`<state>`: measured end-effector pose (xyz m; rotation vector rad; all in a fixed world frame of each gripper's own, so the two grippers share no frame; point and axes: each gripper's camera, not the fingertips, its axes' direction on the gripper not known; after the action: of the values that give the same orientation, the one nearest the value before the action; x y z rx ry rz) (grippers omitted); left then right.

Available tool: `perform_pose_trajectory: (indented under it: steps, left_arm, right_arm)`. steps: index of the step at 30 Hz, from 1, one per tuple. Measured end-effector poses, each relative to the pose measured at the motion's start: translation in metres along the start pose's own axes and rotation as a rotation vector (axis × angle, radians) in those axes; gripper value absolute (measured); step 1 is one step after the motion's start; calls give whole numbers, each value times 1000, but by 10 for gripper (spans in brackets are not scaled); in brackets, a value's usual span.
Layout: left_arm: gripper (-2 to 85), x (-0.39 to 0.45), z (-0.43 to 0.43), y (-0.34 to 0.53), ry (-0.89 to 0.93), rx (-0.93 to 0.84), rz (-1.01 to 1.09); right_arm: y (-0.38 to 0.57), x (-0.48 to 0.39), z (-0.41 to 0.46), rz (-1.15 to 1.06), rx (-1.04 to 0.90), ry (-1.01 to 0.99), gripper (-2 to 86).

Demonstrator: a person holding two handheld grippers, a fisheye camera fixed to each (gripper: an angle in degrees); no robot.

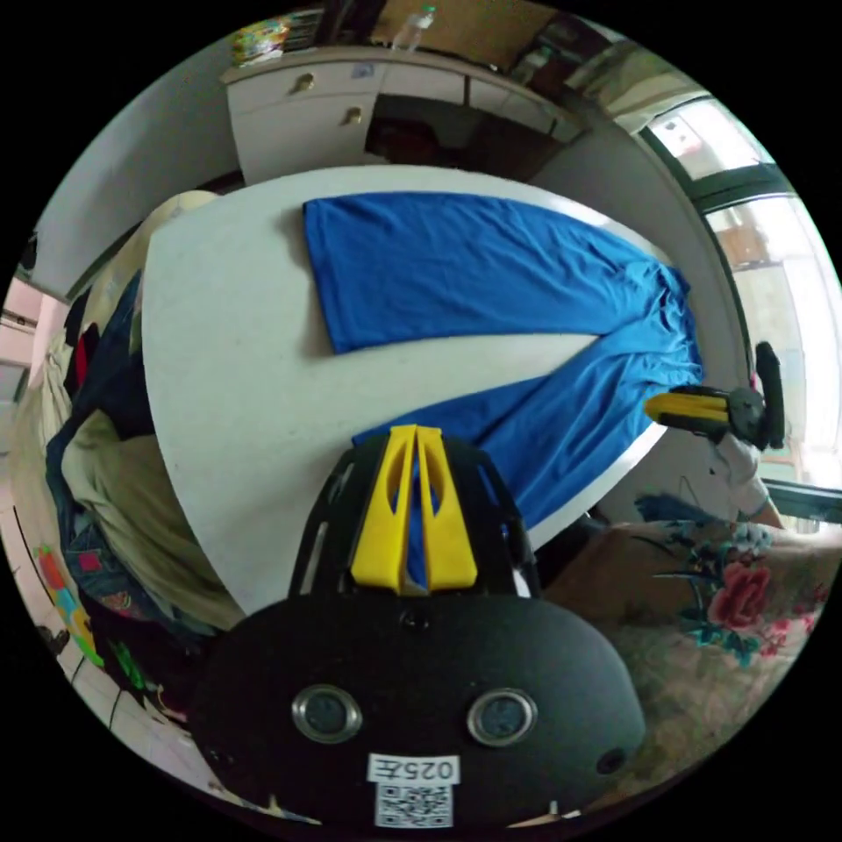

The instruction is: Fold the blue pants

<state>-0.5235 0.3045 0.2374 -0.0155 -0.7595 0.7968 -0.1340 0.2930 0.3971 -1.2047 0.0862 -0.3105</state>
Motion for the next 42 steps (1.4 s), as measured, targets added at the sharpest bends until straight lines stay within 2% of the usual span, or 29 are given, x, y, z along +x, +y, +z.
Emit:
perform_pose_trajectory:
  steps: [3, 6, 9, 16, 19, 22, 24, 26, 30, 35, 42]
  left_arm:
    - [-10, 2, 7, -9, 2, -23, -19]
    - [-10, 10, 15, -13, -46, -19, -23]
    - [-9, 25, 22, -16, -159, -13, 0]
    - [-10, 16, 36, -23, -123, -9, -63]
    - [-10, 25, 34, -22, -216, -9, -51]
    - [-10, 63, 30, -16, -71, 8, 116]
    - [-9, 119, 45, -9, 60, -60, 362]
    - [-2, 162, 65, -4, 90, -114, 514]
    - [11, 230, 119, -10, 30, -207, 723]
    - [16, 254, 149, -22, -53, -239, 784]
    - [-3, 241, 167, -35, -55, -292, 710]
  right_arm:
    - [14, 17, 18, 145, 46, 20, 13]
    - [19, 22, 25, 192, 106, 2, -5]
    - [29, 16, 35, 201, 93, 33, -8]
    - [52, 10, 44, 235, 193, -54, -2]
    - [52, 19, 26, 213, 228, -53, 30]
    - [53, 39, 22, 186, 212, -96, 106]
    - [52, 58, 29, 140, 182, -118, 119]
    - [46, 70, 37, 99, 132, -64, 119]
    - [27, 92, 55, -56, 5, 45, 114]
    - [10, 97, 66, -216, -67, 149, 98]
    - [-6, 91, 88, -313, -103, 206, 74]
